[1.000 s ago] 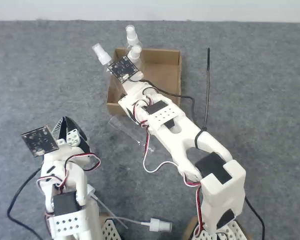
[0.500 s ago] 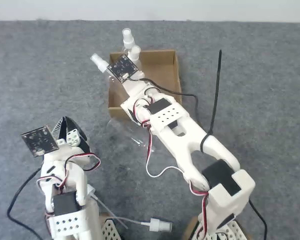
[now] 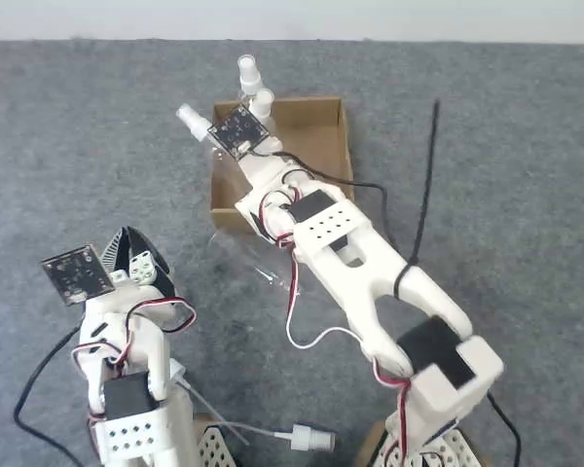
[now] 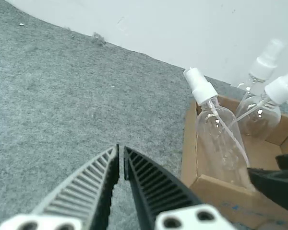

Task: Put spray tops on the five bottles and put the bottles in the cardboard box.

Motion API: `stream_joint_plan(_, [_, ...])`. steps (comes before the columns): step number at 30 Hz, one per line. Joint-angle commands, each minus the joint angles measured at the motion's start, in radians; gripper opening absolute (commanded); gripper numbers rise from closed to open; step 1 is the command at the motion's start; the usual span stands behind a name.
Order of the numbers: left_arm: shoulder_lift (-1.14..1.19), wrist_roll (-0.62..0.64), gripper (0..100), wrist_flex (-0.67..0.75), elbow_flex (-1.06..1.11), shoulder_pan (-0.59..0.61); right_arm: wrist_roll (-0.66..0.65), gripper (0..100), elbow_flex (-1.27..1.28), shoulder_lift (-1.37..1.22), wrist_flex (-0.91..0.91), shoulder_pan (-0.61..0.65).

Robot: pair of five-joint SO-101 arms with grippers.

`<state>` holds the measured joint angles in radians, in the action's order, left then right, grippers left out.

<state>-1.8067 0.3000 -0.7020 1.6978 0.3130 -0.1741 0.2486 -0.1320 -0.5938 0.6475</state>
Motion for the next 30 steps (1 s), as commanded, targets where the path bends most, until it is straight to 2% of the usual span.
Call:
stream_joint_plan(1, [-0.012, -0.006, 1, 0.034, -0.013, 0.006, -0.018, 18.7, -0.023, 0.147, -0.051, 0.013])
stream_joint_plan(7, [-0.012, -0.006, 1, 0.035, -0.013, 0.006, -0.018, 18.8, -0.028, 0.271, -0.110, 0.039])
stream_joint_plan(13, [-0.012, -0.006, 1, 0.035, -0.013, 0.006, -0.021, 18.8, -0.083, 0.329, -0.174, 0.119])
stream_joint_plan(18, [-0.012, -0.006, 1, 0.035, -0.013, 0.006, -0.130, 21.3, -0.186, 0.286, -0.232, 0.163])
stream_joint_plan(22, [-0.012, -0.006, 1, 0.035, -0.013, 0.006, -0.144, 27.1, -0.270, 0.211, -0.234, 0.165])
stream_joint_plan(30, [-0.012, -0.006, 1, 0.035, -0.013, 0.006, -0.180, 27.1, -0.451, 0.027, -0.229, 0.163])
